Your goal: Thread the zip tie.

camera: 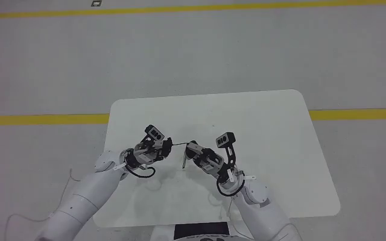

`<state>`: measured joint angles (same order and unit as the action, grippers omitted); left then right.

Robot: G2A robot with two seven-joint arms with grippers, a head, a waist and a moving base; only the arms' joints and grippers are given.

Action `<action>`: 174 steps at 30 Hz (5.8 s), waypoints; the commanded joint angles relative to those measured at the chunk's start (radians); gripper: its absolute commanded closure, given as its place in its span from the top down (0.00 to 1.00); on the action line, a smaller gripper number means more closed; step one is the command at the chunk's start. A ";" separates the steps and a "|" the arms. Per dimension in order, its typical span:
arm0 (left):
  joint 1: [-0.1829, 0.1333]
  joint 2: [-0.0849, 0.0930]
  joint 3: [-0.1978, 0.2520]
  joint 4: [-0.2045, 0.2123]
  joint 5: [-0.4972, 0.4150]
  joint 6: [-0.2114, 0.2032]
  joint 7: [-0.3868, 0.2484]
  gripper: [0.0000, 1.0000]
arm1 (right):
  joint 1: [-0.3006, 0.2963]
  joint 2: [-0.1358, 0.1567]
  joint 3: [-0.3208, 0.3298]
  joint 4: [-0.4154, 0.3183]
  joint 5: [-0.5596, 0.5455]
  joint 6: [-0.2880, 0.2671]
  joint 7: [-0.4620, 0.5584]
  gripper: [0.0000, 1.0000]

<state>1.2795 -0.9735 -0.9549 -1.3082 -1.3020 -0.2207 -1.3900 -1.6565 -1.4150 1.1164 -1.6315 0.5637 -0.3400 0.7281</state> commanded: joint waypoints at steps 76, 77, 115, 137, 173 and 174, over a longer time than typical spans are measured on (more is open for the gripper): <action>0.000 0.000 0.000 0.000 0.000 0.000 0.000 0.00 | -0.045 -0.069 0.112 -0.018 0.075 0.000 0.085 0.00; 0.000 0.000 0.000 0.000 0.000 0.000 0.000 0.00 | -0.046 -0.071 0.115 -0.018 0.076 0.000 0.087 0.00; 0.000 0.000 0.000 0.000 0.000 0.000 0.000 0.00 | -0.147 -0.081 0.322 -0.129 0.003 0.071 0.209 1.00; 0.000 0.000 0.000 0.000 0.000 0.000 0.000 0.00 | -0.163 -0.036 0.439 -0.207 -0.248 0.050 0.093 1.00; 0.127 0.053 -0.255 -0.354 0.146 0.060 0.124 0.00 | -0.163 -0.036 0.439 -0.207 -0.248 0.050 0.093 1.00; 0.135 0.053 -0.262 -0.364 0.133 0.077 0.135 0.00 | -0.163 -0.036 0.439 -0.207 -0.248 0.050 0.093 1.00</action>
<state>1.4074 -0.9205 -1.2102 -1.6630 -1.1544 -0.1602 -1.2645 -1.8194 -1.4505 1.5557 -1.8387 0.3155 -0.2895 0.8209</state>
